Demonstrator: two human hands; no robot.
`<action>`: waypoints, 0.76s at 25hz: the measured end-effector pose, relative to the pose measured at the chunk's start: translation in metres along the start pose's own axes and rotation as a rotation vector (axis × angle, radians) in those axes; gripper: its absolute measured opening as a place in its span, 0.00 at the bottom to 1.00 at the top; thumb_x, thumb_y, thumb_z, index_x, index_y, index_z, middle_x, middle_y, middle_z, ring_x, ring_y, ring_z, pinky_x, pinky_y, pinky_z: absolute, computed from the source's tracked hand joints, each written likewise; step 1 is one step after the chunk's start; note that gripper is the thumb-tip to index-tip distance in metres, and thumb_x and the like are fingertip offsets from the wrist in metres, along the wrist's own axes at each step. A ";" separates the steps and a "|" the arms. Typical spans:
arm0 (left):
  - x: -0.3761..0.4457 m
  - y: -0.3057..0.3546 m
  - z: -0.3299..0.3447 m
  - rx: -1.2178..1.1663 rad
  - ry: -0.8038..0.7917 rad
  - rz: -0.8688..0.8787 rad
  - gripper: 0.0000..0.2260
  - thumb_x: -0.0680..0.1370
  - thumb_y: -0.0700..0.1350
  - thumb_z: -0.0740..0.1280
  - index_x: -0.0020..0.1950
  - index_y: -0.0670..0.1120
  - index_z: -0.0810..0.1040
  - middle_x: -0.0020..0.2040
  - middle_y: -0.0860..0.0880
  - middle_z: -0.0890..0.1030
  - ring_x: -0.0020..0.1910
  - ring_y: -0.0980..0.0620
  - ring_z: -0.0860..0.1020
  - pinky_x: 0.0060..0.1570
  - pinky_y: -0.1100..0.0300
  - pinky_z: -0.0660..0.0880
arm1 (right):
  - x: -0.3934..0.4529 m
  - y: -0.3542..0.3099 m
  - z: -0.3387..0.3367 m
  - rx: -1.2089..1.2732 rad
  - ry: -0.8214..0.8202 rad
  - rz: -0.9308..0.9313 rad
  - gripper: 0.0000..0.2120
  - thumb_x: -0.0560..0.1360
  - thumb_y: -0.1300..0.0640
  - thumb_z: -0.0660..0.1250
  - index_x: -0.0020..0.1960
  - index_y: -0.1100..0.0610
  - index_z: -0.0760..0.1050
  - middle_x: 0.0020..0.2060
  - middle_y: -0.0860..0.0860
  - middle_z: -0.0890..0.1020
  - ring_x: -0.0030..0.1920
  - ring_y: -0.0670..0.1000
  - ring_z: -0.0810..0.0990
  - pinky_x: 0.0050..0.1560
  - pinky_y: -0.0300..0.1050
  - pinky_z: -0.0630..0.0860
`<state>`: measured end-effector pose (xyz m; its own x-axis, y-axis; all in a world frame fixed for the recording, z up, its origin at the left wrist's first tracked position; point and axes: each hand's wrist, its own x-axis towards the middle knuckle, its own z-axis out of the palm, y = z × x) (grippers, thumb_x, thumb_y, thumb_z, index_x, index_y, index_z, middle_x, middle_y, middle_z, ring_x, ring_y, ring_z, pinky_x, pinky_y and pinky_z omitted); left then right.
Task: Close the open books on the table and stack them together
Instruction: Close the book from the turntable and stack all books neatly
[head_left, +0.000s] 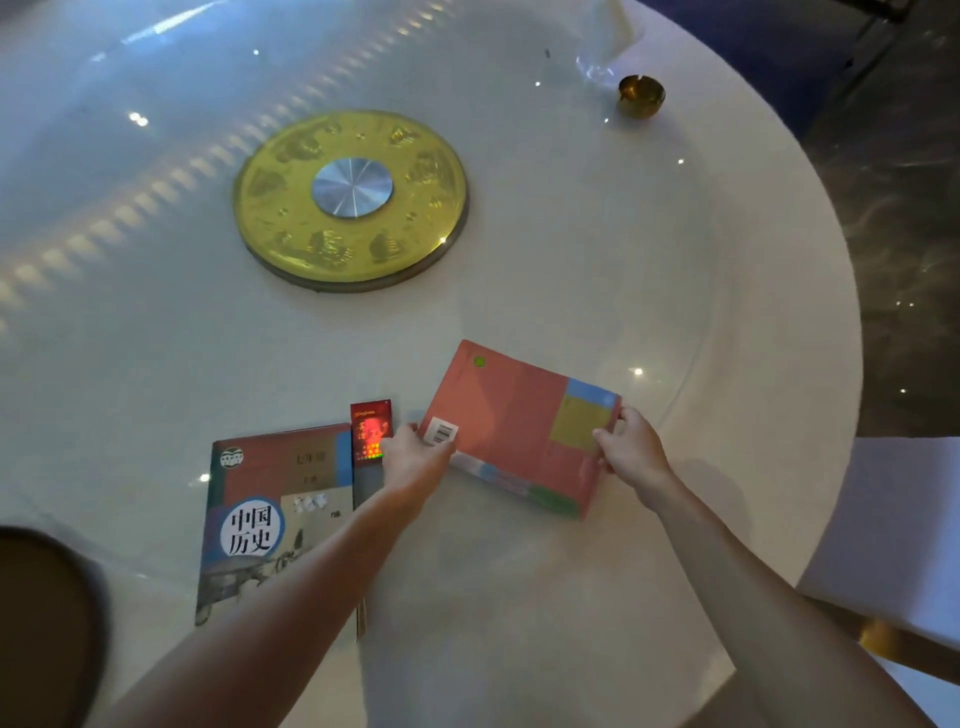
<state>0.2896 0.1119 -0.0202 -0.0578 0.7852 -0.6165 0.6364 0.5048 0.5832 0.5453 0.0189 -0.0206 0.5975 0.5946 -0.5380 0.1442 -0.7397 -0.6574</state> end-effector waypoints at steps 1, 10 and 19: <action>0.003 0.000 0.004 0.079 0.009 -0.013 0.24 0.74 0.53 0.72 0.66 0.42 0.76 0.62 0.41 0.72 0.57 0.43 0.77 0.53 0.51 0.79 | -0.002 0.005 0.002 -0.045 0.028 0.011 0.17 0.77 0.61 0.66 0.65 0.55 0.73 0.44 0.49 0.81 0.43 0.57 0.83 0.45 0.48 0.76; 0.000 0.006 0.004 0.243 0.028 -0.048 0.21 0.76 0.56 0.71 0.57 0.40 0.81 0.55 0.42 0.79 0.50 0.42 0.81 0.50 0.50 0.81 | -0.037 0.056 0.029 -0.073 0.085 0.192 0.13 0.75 0.51 0.71 0.53 0.56 0.71 0.44 0.51 0.80 0.41 0.59 0.84 0.47 0.60 0.83; -0.036 0.021 -0.043 -0.541 -0.189 0.024 0.10 0.78 0.35 0.68 0.58 0.40 0.73 0.48 0.36 0.84 0.35 0.46 0.86 0.35 0.54 0.84 | -0.073 0.045 0.039 0.138 0.062 0.231 0.16 0.73 0.47 0.72 0.53 0.57 0.75 0.49 0.54 0.83 0.45 0.55 0.83 0.46 0.54 0.82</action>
<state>0.2721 0.1098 0.0368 0.1219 0.7457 -0.6550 0.1489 0.6387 0.7549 0.4770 -0.0456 -0.0318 0.6497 0.3918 -0.6515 -0.1077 -0.8009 -0.5891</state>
